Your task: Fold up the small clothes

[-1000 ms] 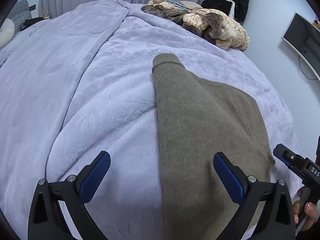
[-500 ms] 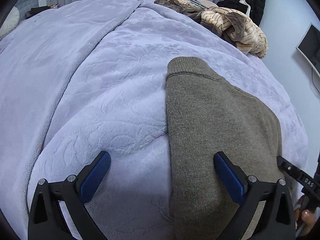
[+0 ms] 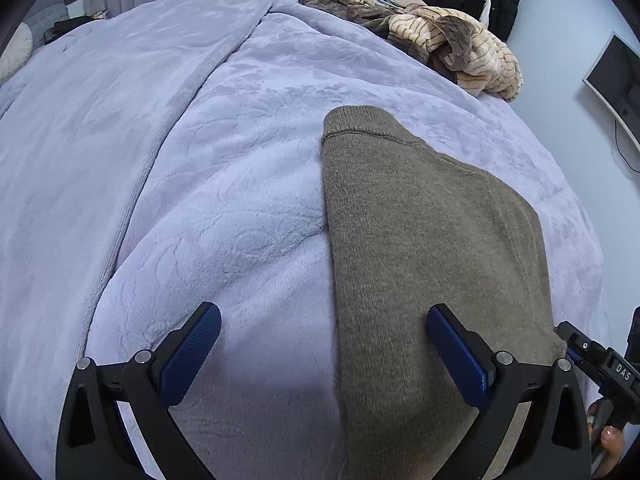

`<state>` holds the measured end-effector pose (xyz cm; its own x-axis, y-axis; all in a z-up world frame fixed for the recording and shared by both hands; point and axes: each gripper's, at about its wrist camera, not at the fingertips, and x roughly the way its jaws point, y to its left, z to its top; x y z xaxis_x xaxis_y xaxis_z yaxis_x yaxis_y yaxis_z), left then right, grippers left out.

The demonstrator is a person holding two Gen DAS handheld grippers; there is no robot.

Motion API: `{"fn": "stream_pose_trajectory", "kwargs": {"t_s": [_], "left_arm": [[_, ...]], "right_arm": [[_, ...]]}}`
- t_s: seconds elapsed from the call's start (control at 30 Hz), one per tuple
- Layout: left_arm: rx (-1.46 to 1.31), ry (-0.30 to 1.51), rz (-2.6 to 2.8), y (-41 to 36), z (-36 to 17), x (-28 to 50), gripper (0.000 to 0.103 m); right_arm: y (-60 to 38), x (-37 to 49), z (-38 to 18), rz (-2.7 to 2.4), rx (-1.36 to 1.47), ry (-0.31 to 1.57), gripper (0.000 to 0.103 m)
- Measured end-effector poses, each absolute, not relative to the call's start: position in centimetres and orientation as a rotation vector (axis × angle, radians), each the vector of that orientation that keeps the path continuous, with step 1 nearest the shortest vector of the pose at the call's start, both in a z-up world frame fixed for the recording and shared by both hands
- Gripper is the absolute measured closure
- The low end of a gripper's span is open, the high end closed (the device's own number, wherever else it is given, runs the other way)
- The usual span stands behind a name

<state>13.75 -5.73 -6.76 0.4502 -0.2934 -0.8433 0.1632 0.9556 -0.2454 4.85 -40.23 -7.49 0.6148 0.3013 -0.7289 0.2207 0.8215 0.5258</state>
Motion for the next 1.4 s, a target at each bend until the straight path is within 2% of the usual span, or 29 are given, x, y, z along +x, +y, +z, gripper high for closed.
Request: {"fn": "stream_pose_trajectory", "kwargs": {"t_s": [0.17, 0.47, 0.6, 0.73, 0.97, 1.4], "left_arm": [[-0.077, 1.044, -0.285, -6.1, -5.8, 12.3, 0.000], [-0.050, 1.047, -0.309, -6.3, -5.2, 10.8, 0.000], [-0.055, 1.058, -0.313, -5.9, -5.5, 10.4, 0.000], [-0.055, 1.027, -0.309, -5.7, -5.3, 10.0, 0.000], [-0.109, 1.098, -0.328, -5.6, -5.9, 10.6, 0.000], [-0.130, 1.121, -0.338, -5.7, -7.2, 10.8, 0.000]], "right_arm": [[-40.8, 3.4, -7.1, 0.057, 0.678, 0.925, 0.046], [-40.3, 2.5, -6.8, 0.077, 0.688, 0.931, 0.033], [-40.0, 1.9, -6.9, 0.094, 0.689, 0.934, 0.032], [-40.0, 1.8, -7.1, 0.105, 0.692, 0.930, 0.023], [-40.1, 1.8, -7.2, 0.114, 0.699, 0.926, 0.022], [-40.7, 2.1, -8.2, 0.125, 0.722, 0.930, 0.022]]}}
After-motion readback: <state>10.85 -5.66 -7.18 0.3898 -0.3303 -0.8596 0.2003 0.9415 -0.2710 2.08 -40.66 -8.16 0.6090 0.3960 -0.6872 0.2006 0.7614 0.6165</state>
